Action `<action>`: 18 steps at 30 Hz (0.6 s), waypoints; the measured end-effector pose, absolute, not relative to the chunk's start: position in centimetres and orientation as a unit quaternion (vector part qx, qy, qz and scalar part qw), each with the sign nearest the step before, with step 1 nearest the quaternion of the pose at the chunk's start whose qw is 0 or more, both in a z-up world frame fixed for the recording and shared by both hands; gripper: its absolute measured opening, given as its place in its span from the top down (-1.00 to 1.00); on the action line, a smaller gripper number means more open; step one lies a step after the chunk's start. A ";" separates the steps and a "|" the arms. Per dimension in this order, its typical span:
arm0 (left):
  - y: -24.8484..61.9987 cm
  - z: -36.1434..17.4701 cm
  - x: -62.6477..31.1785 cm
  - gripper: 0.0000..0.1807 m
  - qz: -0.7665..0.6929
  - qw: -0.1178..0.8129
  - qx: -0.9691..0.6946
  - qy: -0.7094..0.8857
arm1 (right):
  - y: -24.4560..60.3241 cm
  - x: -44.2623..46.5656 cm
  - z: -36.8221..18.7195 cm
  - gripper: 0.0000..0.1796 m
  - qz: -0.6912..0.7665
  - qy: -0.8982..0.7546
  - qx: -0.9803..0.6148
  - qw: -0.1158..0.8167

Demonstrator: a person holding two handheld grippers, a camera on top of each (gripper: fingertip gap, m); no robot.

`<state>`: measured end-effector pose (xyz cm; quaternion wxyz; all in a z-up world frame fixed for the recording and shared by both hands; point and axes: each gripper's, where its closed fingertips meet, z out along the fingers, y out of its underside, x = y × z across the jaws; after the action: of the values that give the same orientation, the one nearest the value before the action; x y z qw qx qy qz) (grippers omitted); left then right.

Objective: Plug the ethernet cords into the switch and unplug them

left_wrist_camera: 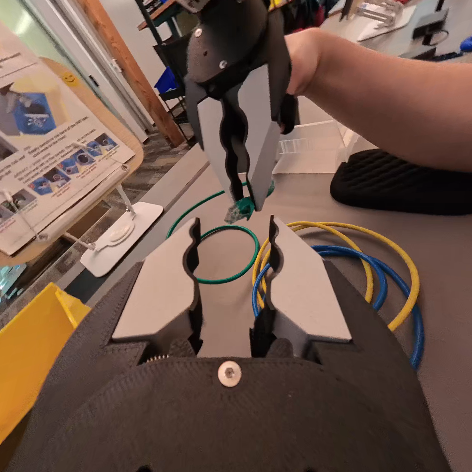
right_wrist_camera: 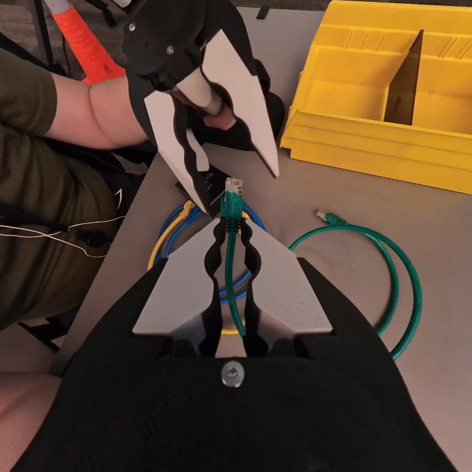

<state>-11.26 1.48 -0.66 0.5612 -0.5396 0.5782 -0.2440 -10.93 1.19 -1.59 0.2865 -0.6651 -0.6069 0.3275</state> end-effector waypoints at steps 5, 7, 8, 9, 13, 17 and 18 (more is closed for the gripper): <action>0.4 -0.5 -10.3 0.72 -0.265 0.546 -0.520 0.601 | 0.6 -10.7 -2.0 0.88 0.326 -0.617 -0.664 0.269; -0.2 -0.5 -10.1 0.78 -0.280 0.536 -0.514 0.609 | 0.3 -10.7 -2.1 0.88 0.322 -0.626 -0.657 0.268; -0.2 -0.6 -10.1 0.76 -0.276 0.536 -0.513 0.611 | 0.1 -10.8 -2.1 0.88 0.324 -0.629 -0.654 0.267; -0.1 -0.7 -10.1 0.74 -0.272 0.535 -0.513 0.614 | 0.1 -10.9 -2.1 0.88 0.326 -0.631 -0.651 0.267; -0.3 -1.4 -10.0 0.76 -0.254 0.520 -0.517 0.631 | -0.1 -11.0 -2.5 0.88 0.315 -0.641 -0.649 0.261; -0.4 -1.6 -10.0 0.80 -0.242 0.516 -0.513 0.642 | -0.2 -10.9 -2.3 0.88 0.322 -0.641 -0.645 0.263; -0.4 -1.6 -10.1 0.81 -0.239 0.513 -0.513 0.645 | -0.2 -10.9 -2.3 0.88 0.322 -0.643 -0.643 0.264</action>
<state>-10.09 -0.41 -1.62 0.5134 -0.5132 0.6448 -0.2393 -10.94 -0.22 -2.33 0.2640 -0.6432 -0.6429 0.3216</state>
